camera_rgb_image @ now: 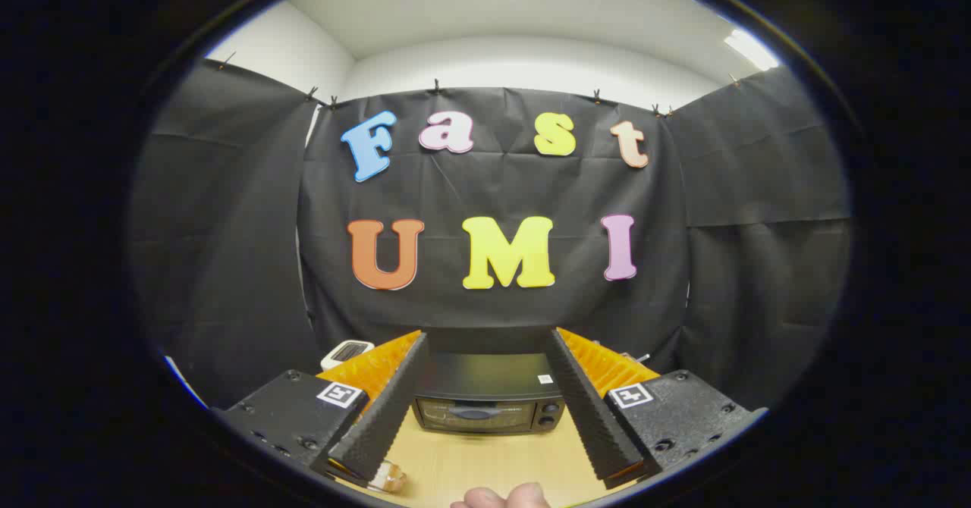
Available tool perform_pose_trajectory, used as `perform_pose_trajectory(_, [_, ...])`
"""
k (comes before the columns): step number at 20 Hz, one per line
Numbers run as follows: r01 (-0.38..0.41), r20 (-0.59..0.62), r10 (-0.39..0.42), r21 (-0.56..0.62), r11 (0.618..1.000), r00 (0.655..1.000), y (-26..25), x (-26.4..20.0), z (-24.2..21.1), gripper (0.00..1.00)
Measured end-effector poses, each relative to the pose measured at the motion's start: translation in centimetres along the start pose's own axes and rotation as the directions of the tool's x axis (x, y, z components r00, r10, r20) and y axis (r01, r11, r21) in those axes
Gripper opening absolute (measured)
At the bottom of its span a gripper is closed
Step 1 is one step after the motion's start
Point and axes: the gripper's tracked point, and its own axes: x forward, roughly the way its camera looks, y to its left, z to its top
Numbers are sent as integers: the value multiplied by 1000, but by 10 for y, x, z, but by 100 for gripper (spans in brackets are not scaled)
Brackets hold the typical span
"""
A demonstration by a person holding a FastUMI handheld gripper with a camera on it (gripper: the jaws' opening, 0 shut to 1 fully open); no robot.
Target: Open the toaster oven, put the food inside, and close the toaster oven door.
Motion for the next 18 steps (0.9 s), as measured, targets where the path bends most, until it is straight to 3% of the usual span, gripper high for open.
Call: perform_pose_trajectory(18, [-9, -14, 8, -10, 1000, 1000, 2, 3, 2, 100])
